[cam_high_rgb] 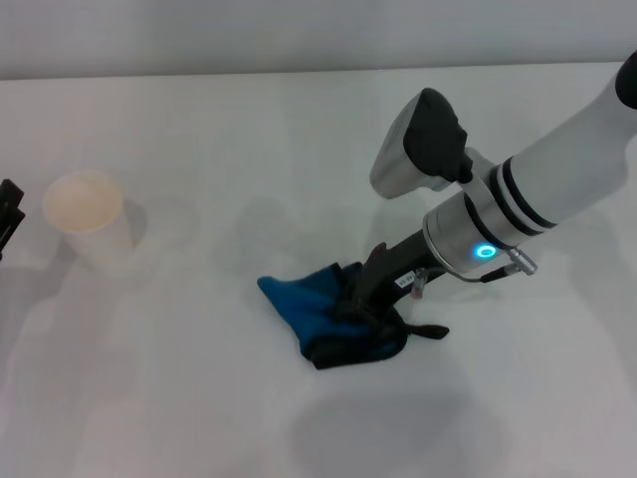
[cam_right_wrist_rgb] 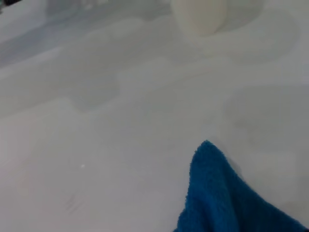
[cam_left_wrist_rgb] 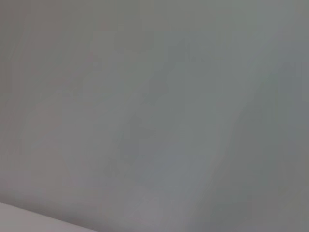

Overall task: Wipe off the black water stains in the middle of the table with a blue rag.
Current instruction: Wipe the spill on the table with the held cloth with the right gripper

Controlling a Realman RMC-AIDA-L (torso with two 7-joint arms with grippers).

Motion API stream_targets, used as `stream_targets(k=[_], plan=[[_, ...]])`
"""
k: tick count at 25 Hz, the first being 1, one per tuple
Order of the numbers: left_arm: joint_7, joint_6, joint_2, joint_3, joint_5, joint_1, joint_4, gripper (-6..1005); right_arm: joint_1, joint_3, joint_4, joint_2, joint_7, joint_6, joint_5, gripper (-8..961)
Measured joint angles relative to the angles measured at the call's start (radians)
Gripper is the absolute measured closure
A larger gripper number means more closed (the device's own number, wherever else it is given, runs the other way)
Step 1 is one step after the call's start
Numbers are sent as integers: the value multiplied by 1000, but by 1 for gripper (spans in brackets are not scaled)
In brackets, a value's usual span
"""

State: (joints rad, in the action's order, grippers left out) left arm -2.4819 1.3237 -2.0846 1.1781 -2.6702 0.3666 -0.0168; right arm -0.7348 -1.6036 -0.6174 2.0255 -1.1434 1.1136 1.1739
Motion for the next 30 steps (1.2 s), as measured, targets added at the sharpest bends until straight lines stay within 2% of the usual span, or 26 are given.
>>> stream_targets(k=[11, 21, 30], plan=[[0, 5, 0, 1, 4, 0, 0, 108, 18, -14, -10, 2, -7, -135, 78, 869], [0, 0, 3, 4, 4, 0, 22, 108, -36, -217, -20, 2, -27, -31, 188, 869], [0, -2, 3, 6, 4, 1, 25, 107, -44, -269, -31, 2, -28, 28, 201, 868]])
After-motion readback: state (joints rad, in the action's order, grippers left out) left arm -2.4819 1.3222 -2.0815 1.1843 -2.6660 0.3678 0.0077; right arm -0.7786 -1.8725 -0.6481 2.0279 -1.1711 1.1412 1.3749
